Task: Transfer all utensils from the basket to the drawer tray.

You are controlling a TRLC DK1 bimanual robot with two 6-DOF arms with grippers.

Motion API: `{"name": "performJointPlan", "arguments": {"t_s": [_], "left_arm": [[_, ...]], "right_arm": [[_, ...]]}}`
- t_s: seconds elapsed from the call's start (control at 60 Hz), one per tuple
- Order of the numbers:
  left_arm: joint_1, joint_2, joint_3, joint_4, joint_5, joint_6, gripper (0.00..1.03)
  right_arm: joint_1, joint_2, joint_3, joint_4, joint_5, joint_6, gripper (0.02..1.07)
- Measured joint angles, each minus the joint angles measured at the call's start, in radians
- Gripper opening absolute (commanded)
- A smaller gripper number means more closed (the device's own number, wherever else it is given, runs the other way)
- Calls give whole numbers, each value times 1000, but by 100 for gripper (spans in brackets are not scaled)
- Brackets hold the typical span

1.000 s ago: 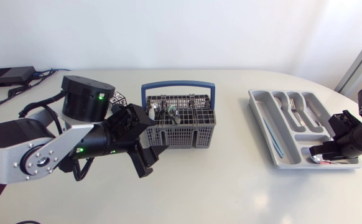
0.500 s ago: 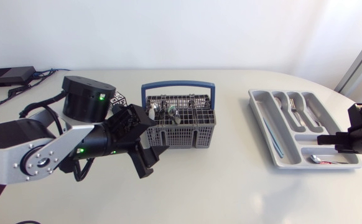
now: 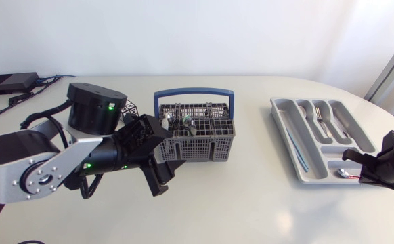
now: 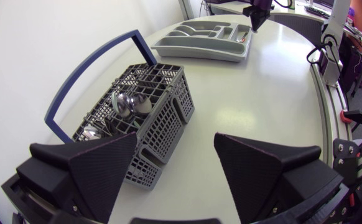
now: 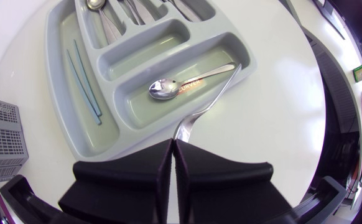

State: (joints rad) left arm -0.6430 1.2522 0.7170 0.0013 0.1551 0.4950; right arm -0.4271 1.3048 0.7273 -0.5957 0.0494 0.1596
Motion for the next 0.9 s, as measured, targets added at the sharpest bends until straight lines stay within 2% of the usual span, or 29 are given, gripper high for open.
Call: {"name": "performJointPlan", "arguments": {"t_s": [0.45,0.65,0.9], "left_arm": [[-5,-34,0,-3,-11,0,86],[-8,-34,0,-3,-12,0,86],[-8,-34,0,-3,-15,0,87]], "right_arm": [[59,119,55,20,5,69,8],[58,195,133,25,4,92,8],[42,299,143,69,-16,102,8]]}}
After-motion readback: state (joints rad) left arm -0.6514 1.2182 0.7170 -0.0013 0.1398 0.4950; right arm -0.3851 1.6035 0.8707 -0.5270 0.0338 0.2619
